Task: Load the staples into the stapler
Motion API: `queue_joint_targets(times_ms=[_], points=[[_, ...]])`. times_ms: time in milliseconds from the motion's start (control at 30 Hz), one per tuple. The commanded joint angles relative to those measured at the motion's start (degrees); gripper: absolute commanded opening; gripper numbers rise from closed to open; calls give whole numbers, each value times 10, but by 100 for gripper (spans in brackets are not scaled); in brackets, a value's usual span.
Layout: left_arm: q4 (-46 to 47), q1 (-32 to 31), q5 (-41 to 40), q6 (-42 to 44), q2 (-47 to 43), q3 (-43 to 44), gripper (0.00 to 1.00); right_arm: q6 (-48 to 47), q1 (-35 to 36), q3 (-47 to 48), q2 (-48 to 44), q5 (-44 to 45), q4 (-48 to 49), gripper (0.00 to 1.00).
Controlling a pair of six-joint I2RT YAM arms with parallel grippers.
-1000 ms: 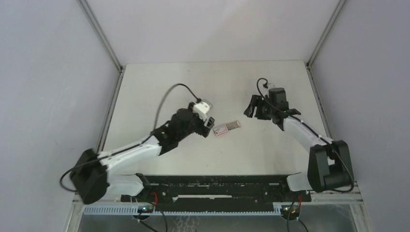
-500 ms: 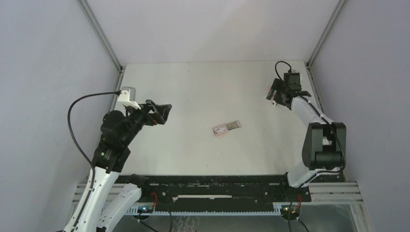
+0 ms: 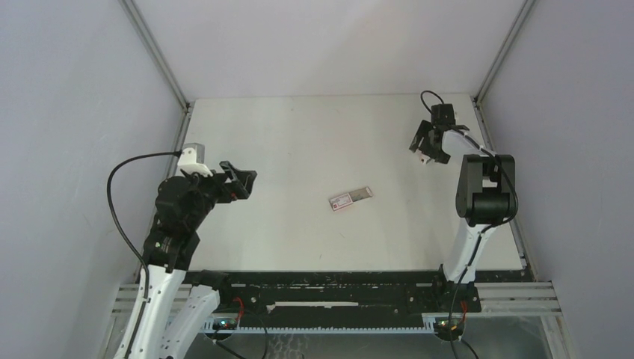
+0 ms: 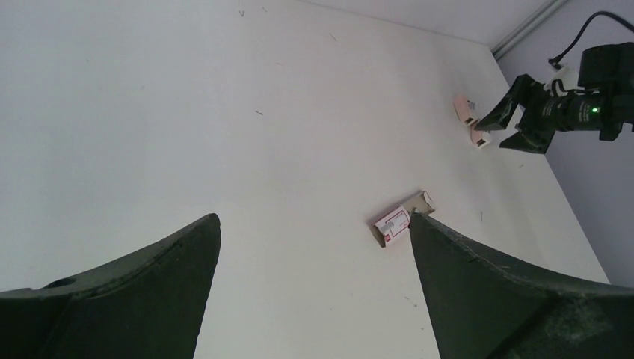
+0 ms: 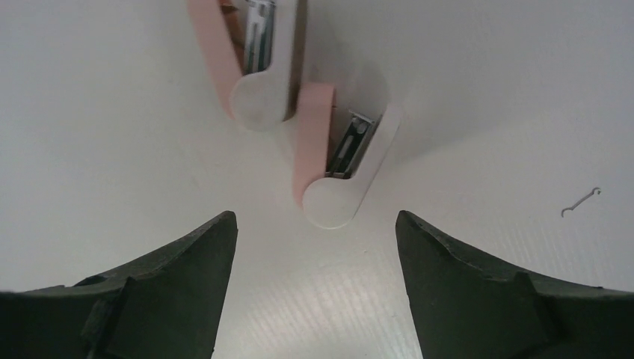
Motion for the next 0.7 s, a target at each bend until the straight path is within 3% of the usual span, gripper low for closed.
queue_joint_targets(times_ms=[0, 333, 667], points=[[8, 12, 0, 10, -8, -8, 99, 22, -16, 21, 23, 1, -8, 75], [9, 25, 5, 9, -6, -10, 99, 25, -36, 33, 58, -18, -4, 63], [32, 37, 32, -1, 1, -25, 92, 14, -40, 8, 13, -64, 7, 14]])
